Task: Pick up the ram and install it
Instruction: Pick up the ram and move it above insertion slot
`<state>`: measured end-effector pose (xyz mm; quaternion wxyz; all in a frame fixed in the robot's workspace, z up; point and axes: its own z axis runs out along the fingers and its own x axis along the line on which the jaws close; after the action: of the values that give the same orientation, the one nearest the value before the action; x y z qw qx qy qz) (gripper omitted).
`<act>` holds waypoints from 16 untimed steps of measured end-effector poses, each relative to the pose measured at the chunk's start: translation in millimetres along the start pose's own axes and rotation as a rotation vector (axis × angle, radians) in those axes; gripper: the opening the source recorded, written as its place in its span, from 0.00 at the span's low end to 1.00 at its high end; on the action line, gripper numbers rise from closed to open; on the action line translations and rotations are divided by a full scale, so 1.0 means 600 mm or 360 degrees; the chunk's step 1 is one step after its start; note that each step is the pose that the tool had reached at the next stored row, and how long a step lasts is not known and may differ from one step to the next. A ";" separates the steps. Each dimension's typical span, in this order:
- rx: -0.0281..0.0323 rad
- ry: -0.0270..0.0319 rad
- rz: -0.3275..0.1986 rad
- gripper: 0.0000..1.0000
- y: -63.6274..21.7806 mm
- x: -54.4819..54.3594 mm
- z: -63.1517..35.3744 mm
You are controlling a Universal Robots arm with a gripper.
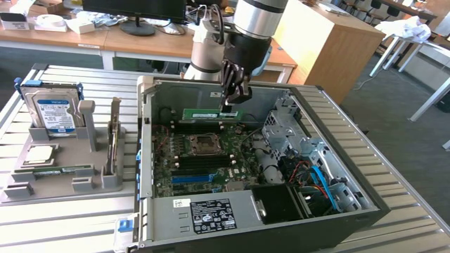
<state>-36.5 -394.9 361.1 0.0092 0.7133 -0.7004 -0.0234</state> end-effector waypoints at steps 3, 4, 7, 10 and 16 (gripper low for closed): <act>0.00000 0.00001 0.0000 0.11 0.000 0.000 0.004; 0.00000 0.00001 0.0000 0.11 0.000 0.000 0.005; 0.00000 0.00000 0.0000 0.11 0.000 0.000 0.008; 0.00000 0.00000 0.0000 0.11 0.000 0.000 0.011; 0.00000 0.00000 0.0000 0.11 -0.001 0.000 0.016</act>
<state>-36.5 -394.9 351.4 0.0092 0.7133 -0.7004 -0.0234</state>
